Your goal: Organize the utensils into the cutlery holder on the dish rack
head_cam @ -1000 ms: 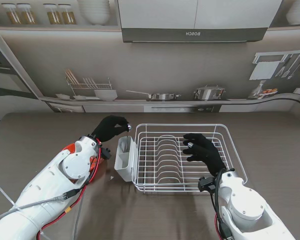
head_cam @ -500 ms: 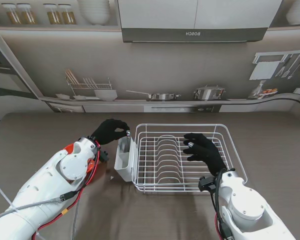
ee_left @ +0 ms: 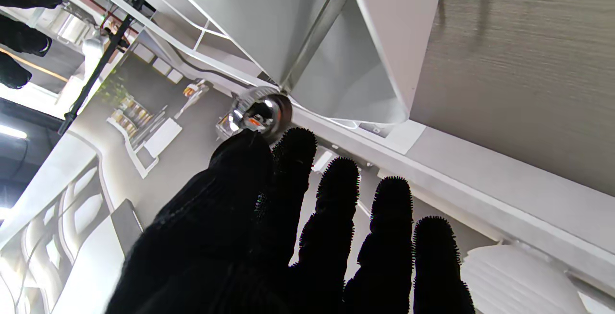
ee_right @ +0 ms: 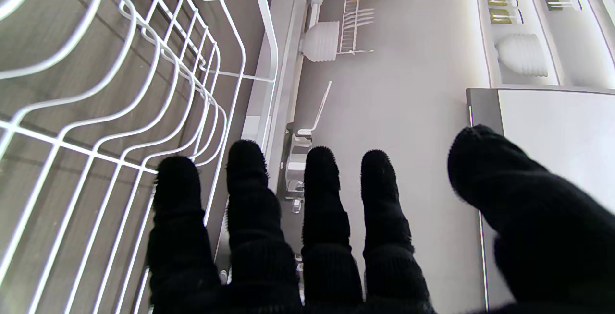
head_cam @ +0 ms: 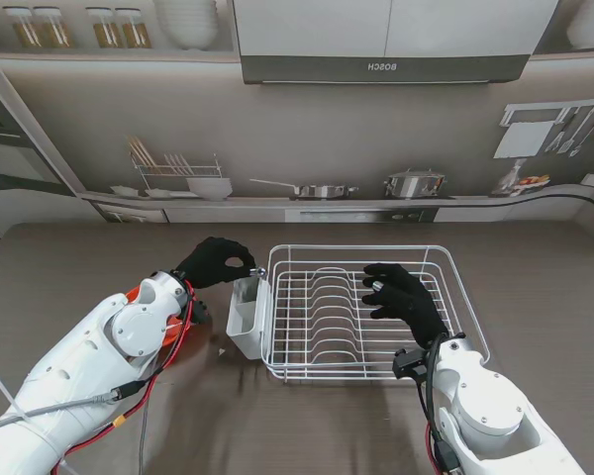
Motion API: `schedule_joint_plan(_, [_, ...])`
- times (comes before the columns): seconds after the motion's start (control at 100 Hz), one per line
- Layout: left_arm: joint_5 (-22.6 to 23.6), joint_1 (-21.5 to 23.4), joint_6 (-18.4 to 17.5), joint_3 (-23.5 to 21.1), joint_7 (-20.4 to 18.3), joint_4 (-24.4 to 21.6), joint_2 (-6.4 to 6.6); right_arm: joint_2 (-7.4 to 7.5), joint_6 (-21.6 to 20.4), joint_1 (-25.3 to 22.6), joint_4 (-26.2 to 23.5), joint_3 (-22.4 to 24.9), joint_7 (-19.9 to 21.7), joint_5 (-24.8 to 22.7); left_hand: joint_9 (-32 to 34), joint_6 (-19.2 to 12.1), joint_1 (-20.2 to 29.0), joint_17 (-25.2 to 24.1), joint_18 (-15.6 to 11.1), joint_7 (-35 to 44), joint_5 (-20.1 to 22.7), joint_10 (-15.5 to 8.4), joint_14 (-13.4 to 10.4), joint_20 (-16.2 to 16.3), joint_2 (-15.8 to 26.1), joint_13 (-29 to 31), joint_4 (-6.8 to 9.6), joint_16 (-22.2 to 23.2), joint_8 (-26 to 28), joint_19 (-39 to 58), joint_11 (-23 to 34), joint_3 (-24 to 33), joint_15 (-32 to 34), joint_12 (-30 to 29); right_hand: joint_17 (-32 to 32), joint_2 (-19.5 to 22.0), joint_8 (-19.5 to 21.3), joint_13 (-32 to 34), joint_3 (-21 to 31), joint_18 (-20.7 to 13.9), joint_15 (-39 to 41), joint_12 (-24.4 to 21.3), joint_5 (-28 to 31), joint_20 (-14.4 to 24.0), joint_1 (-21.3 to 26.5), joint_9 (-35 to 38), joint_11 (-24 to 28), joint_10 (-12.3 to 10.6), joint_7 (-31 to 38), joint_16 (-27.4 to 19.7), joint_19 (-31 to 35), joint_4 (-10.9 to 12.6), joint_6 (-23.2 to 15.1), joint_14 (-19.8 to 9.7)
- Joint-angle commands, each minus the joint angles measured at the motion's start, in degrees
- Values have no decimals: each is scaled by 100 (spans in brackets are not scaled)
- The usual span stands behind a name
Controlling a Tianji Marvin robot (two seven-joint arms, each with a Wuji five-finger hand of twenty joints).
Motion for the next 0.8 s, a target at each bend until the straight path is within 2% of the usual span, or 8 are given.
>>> schedule_joint_plan(0.0, [11, -28, -19, -12, -128, -40, 15, -24, -7, -28, -24, -14, 79, 12, -106, -93, -45, -135, 4, -81, -115, -66, -60, 12, -142, -83, -51, -42, -25, -106, -9, -23, -126, -24, 43, 61, -87, 144, -6, 135, 15, -40, 108, 22, -158, 61, -14, 46, -23, 62, -16, 48, -20, 45])
schedule_joint_plan(0.07, [43, -40, -22, -9, -130, -43, 20, -25, -4, -28, -25, -15, 78, 16, -120, -47, -71, -135, 4, -151, -140, -58, -60, 15, -100, -91, -58, -45, -44, -109, -15, -20, -134, -29, 38, 65, -87, 143, -6, 131, 14, -40, 103, 22, -157, 58, -15, 48, -23, 61, -18, 48, -16, 45])
schedule_joint_plan(0.16, [86, -33, -17, -32, -151, -78, 35, -25, -3, -27, -24, -16, 79, 15, -163, 37, -260, -133, 4, -705, -185, -30, -41, 32, -44, -118, -95, -48, 37, -119, -46, 203, -157, -85, 44, 62, -87, 146, -8, 127, 16, -39, 108, 22, -156, 68, -12, 46, -21, 62, -16, 49, -17, 54])
schedule_joint_plan(0.33, [183, 119, 43, -218, -170, -308, 71, -25, -1, -29, -26, -20, 79, 20, -186, 179, -519, -128, 21, -1122, -232, 7, -12, 16, 100, -135, -58, -49, -85, -162, -105, 382, -172, -136, 32, 64, -87, 140, -3, 131, 14, -40, 103, 20, -149, 62, -15, 50, -22, 61, -20, 50, -14, 54])
schedule_joint_plan(0.79, [782, 1090, 353, -1162, -765, -1425, 335, -18, -5, -42, -31, -39, 112, 29, -224, 228, -656, -153, 22, -1327, -230, 48, 0, 4, 163, -181, -43, -64, -102, -222, -158, 491, -231, -180, 40, 58, -89, 150, -3, 129, 18, -38, 92, 21, -153, 70, -12, 54, -24, 64, -16, 48, -13, 52])
